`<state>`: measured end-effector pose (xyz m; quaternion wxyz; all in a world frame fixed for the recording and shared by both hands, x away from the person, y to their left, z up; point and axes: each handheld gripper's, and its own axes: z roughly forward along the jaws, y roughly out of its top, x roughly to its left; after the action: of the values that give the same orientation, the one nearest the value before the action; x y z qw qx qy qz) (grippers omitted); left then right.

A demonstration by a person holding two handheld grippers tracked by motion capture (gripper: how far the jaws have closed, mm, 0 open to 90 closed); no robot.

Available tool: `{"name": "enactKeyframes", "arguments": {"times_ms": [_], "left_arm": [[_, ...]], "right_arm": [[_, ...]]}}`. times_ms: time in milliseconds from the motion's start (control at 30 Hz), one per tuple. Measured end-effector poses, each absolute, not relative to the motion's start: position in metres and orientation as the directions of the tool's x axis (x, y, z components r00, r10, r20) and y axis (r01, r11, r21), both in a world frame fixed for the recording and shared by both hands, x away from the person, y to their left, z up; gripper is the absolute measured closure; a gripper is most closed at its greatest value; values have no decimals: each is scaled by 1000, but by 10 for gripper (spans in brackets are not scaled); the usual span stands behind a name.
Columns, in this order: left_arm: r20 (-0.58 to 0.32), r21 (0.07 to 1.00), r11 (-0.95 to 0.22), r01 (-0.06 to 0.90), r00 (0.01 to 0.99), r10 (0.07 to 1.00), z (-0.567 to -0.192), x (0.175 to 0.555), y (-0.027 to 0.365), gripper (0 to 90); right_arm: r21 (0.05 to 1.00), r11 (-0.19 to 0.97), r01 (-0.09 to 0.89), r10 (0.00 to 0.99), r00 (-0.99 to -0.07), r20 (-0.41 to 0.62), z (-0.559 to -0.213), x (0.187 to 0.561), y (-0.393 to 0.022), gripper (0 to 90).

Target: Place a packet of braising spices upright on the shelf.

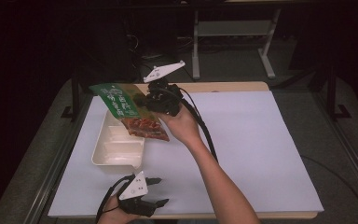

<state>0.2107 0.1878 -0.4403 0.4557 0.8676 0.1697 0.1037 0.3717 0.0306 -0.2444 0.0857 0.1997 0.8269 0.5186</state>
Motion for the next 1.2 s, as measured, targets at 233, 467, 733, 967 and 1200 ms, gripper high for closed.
{"name": "enactKeyframes", "arguments": {"times_ms": [233, 467, 733, 967, 1200], "left_arm": [[28, 824, -532, 197, 922, 385, -441, 211, 187, 314], [35, 821, -539, 188, 926, 376, -442, 212, 188, 312], [26, 828, -526, 194, 924, 382, -442, 212, 189, 312], [16, 824, -528, 203, 925, 379, -443, 211, 188, 310], [29, 817, -545, 192, 928, 370, -442, 213, 190, 306]], "right_arm": [[894, 373, 249, 411, -908, 81, -249, 377, 45, 895], [896, 368, 248, 403, -911, 87, -256, 385, 60, 895], [900, 345, 268, 395, -911, 120, -272, 398, 79, 895], [905, 324, 275, 399, -907, 132, -284, 406, 92, 896], [904, 310, 294, 406, -901, 154, -297, 411, 102, 895]]}}
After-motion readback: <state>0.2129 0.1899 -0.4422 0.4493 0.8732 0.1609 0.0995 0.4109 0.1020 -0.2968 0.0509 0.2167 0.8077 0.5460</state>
